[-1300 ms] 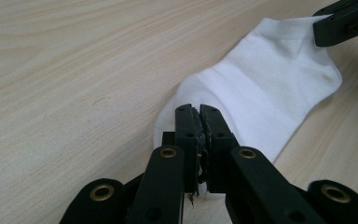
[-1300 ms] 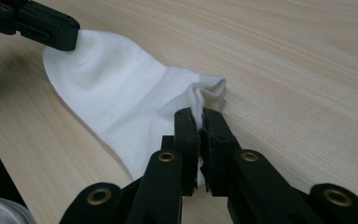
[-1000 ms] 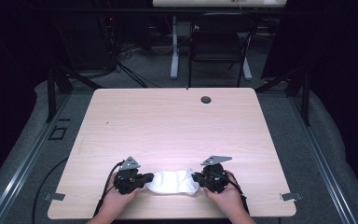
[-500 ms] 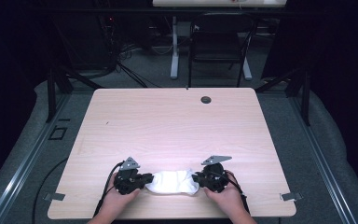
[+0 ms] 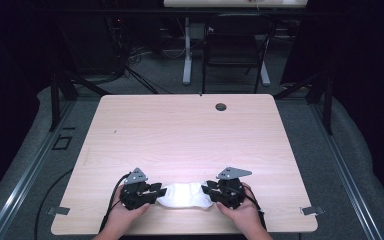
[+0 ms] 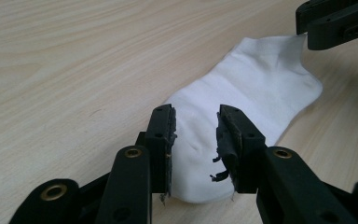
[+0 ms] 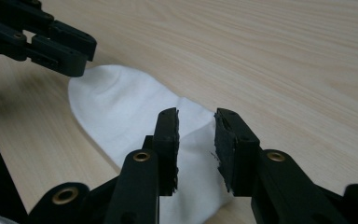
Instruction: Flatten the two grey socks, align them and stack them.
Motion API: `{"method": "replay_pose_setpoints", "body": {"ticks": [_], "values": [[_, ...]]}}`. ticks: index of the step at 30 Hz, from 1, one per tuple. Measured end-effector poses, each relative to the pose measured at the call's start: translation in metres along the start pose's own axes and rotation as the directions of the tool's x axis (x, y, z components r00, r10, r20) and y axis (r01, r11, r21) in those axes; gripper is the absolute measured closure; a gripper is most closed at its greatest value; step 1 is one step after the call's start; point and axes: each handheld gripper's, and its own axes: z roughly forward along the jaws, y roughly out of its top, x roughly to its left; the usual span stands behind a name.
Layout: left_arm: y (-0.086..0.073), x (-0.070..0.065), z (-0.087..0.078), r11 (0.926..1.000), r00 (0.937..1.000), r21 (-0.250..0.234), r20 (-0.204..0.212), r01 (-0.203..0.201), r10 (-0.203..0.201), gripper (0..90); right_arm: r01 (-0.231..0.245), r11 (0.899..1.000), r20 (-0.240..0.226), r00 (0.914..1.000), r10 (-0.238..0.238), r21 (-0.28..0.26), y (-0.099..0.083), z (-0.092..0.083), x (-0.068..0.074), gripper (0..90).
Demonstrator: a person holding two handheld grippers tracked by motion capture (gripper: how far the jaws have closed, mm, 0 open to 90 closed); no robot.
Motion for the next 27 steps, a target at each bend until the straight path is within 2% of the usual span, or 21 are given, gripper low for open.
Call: {"method": "replay_pose_setpoints", "body": {"ticks": [2, 5, 11, 12, 18, 27], "values": [[-0.001, -0.002, 0.002, 0.9998, 0.9999, 0.011, 0.0, -0.017, 0.017, 65.5, 0.036, 0.999, -0.015, 0.9992, -0.036, 0.018, 0.0, 0.005, 0.006, 69.6], [-0.003, -0.003, 0.005, 0.9994, 0.9998, 0.029, 0.01, -0.019, 0.019, 65.4, 0.076, 0.996, 0.001, 0.9971, -0.077, 0.052, -0.002, 0.011, 0.01, 69.3], [-0.006, -0.002, 0.009, 0.9984, 0.9995, 0.047, 0.011, -0.029, 0.029, 65.4, 0.064, 0.994, 0.013, 0.9978, -0.065, 0.093, -0.005, 0.015, 0.006, 68.8], [-0.007, -0.002, 0.01, 0.9982, 0.9995, 0.052, 0.001, -0.03, 0.03, 65.4, 0.056, 0.994, 0.016, 0.9982, -0.058, 0.094, -0.006, 0.016, 0.005, 68.8], [-0.01, -0.002, 0.011, 0.997, 0.9995, 0.07, 0.008, -0.032, 0.031, 65.3, 0.045, 0.987, 0.023, 0.9985, -0.05, 0.152, -0.012, 0.022, 0.003, 68.9], [-0.012, -0.001, 0.014, 0.9957, 0.9994, 0.086, 0.003, -0.034, 0.034, 65.2, 0.019, 0.988, 0.023, 0.9995, -0.023, 0.153, -0.013, 0.025, 0.0, 69.4]]}}
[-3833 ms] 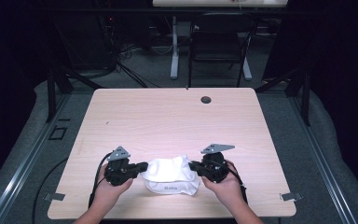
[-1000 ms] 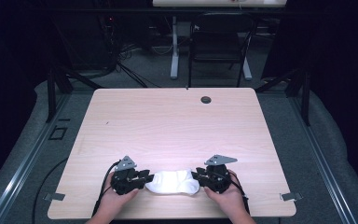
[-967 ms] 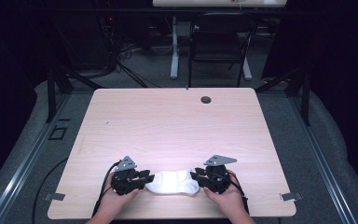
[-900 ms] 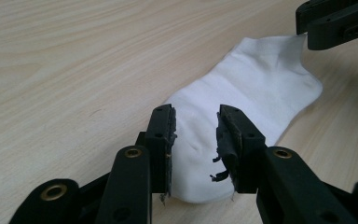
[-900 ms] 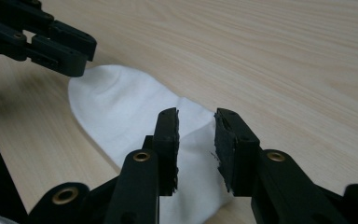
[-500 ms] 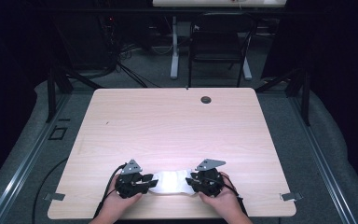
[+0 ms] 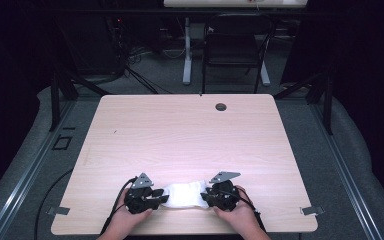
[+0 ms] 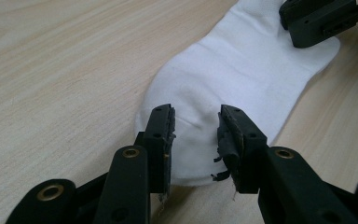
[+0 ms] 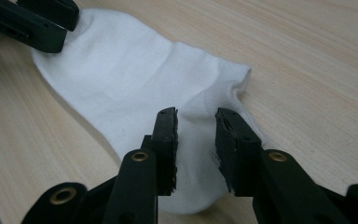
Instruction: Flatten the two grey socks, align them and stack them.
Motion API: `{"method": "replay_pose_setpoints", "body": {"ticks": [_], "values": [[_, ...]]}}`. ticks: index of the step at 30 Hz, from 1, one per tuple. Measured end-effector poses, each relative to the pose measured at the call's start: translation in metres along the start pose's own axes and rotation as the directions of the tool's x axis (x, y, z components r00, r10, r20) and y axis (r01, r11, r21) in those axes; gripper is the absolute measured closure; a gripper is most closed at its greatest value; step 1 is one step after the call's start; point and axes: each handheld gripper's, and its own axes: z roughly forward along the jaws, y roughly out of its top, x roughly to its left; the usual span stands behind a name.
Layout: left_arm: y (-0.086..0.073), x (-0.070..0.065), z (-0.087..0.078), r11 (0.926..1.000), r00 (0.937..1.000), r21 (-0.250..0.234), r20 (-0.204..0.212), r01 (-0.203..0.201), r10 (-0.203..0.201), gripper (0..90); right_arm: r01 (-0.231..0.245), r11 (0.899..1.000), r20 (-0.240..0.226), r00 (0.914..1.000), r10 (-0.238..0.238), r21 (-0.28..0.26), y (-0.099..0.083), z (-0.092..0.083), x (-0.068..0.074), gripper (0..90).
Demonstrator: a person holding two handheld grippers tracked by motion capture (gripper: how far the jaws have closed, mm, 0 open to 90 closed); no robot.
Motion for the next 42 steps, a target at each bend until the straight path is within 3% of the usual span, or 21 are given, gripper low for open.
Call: {"method": "replay_pose_setpoints", "body": {"ticks": [24, 34, 42], "values": [[0.004, 0.013, 0.006, 0.9981, 0.9988, -0.048, -0.03, 0.038, -0.039, 64.1, -0.026, 0.998, 0.025, 0.9993, 0.027, -0.053, 0.008, 0.012, -0.01, 69.7], [0.004, 0.017, 0.003, 0.9942, 0.9972, -0.085, -0.031, 0.065, -0.068, 53.2, -0.058, 0.993, 0.001, 0.9983, 0.058, -0.101, 0.009, 0.008, -0.014, 63.5], [0.006, 0.019, -0.006, 0.9887, 0.996, -0.128, -0.034, 0.078, -0.083, 47.5, -0.056, 0.987, 0.013, 0.9982, 0.059, -0.152, 0.01, 0.003, -0.015, 58.3]]}}
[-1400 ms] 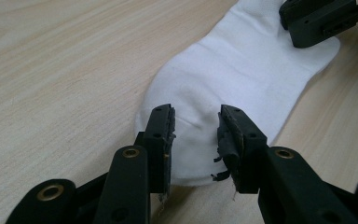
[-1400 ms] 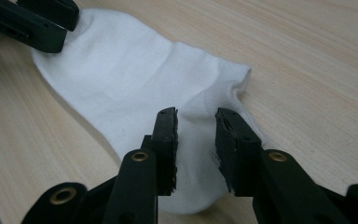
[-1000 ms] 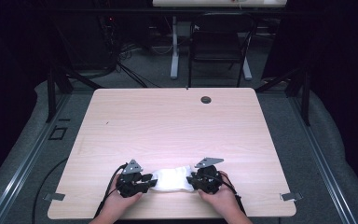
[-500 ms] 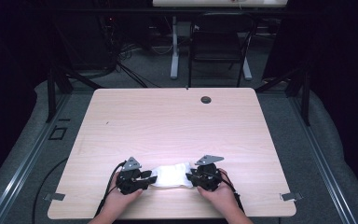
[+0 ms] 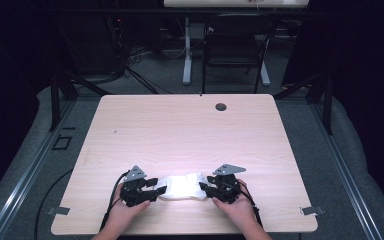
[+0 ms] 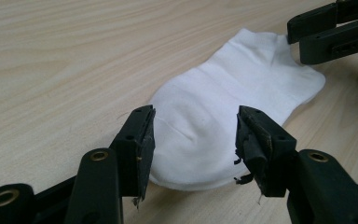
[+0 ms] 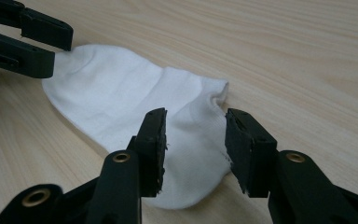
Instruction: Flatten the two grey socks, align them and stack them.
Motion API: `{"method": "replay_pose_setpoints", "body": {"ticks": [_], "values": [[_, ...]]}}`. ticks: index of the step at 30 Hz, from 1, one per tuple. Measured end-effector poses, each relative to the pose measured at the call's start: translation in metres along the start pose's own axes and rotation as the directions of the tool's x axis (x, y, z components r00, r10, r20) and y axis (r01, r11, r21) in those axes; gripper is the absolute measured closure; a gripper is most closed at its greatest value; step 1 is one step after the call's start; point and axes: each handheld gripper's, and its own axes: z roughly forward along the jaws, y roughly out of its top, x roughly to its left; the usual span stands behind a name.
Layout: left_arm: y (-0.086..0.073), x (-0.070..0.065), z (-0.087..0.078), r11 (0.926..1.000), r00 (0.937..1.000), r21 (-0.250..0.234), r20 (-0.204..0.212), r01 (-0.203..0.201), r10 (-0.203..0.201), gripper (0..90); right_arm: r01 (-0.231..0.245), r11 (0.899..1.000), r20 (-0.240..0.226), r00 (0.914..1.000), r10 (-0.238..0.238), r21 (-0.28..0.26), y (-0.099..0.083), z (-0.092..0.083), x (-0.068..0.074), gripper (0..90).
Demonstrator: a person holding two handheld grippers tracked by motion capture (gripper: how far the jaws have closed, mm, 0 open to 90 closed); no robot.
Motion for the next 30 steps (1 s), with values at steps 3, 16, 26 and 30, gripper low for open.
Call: {"method": "replay_pose_setpoints", "body": {"ticks": [3, 16, 26, 30], "values": [[0.001, 0.001, -0.004, 0.9998, 1.0, -0.017, 0.006, 0.004, -0.004, 46.7, 0.006, 1.0, 0.008, 1.0, -0.005, -0.02, 0.001, -0.002, 0.0, 56.7], [0.005, 0.013, -0.022, 0.9972, 0.9992, -0.075, -0.041, -0.003, 0.0, 42.5, 0.026, 0.991, 0.039, 0.999, -0.021, -0.13, 0.004, -0.015, -0.003, 46.5], [0.006, 0.029, -0.031, 0.9952, 0.997, -0.096, -0.073, 0.017, -0.024, 41.2, 0.008, 0.991, 0.061, 0.9982, 0.0, -0.134, 0.002, -0.023, -0.015, 45.5], [0.006, 0.034, -0.031, 0.9938, 0.9952, -0.107, -0.089, 0.031, -0.041, 41.0, -0.003, 0.992, 0.07, 0.9974, 0.012, -0.13, 0.001, -0.024, -0.021, 45.5]]}}
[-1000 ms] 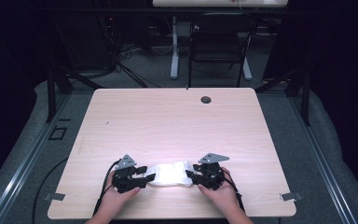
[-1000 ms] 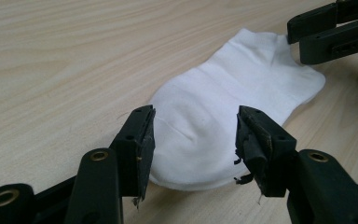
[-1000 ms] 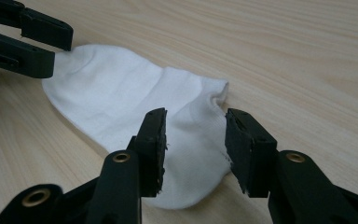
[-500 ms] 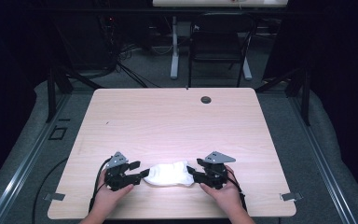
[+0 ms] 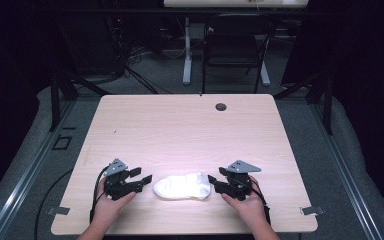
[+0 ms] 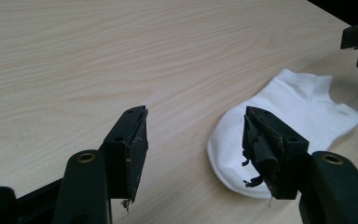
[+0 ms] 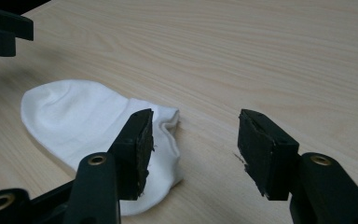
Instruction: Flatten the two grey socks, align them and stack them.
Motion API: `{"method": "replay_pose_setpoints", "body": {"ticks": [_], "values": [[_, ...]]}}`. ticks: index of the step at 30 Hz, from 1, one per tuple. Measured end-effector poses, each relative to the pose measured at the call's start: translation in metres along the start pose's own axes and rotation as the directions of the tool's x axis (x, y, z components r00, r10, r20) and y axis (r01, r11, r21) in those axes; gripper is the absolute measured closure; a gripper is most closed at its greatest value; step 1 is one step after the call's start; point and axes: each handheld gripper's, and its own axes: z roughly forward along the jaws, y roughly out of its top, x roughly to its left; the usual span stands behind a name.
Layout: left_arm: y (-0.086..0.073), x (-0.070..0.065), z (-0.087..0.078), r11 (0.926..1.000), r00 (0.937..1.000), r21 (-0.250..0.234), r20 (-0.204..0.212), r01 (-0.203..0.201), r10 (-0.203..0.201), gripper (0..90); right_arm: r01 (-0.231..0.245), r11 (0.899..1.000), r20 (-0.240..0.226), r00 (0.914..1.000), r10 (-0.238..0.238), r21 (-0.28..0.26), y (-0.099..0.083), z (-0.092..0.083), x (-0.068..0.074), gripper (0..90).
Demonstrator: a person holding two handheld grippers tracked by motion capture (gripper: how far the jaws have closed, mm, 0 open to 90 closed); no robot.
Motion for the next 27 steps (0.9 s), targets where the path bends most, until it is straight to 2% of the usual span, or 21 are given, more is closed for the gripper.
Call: {"method": "replay_pose_setpoints", "body": {"ticks": [6, 9, 14, 18, 27], "values": [[-0.001, 0.011, -0.001, 0.9999, 0.9992, -0.005, -0.037, 0.015, -0.015, 41.0, -0.014, 1.0, 0.023, 0.9996, 0.014, 0.021, -0.003, 0.0, -0.009, 45.6], [-0.001, 0.016, -0.001, 0.9996, 0.9984, -0.01, -0.05, 0.026, -0.026, 41.0, -0.041, 0.999, 0.03, 0.9987, 0.04, 0.02, -0.005, 0.002, -0.012, 45.8], [-0.002, 0.024, 0.001, 0.999, 0.9973, 0.004, -0.058, 0.045, -0.044, 40.8, -0.041, 0.999, 0.042, 0.9983, 0.039, 0.028, -0.006, 0.003, -0.017, 46.1], [-0.003, 0.026, 0.004, 0.998, 0.9965, 0.009, -0.056, 0.063, -0.062, 40.8, -0.049, 0.998, 0.054, 0.9974, 0.047, 0.031, -0.007, 0.003, -0.02, 46.9], [-0.003, 0.026, 0.006, 0.9986, 0.9972, 0.023, -0.059, 0.048, -0.047, 40.8, -0.051, 0.998, 0.075, 0.996, 0.049, 0.03, -0.008, 0.003, -0.024, 48.9]]}}
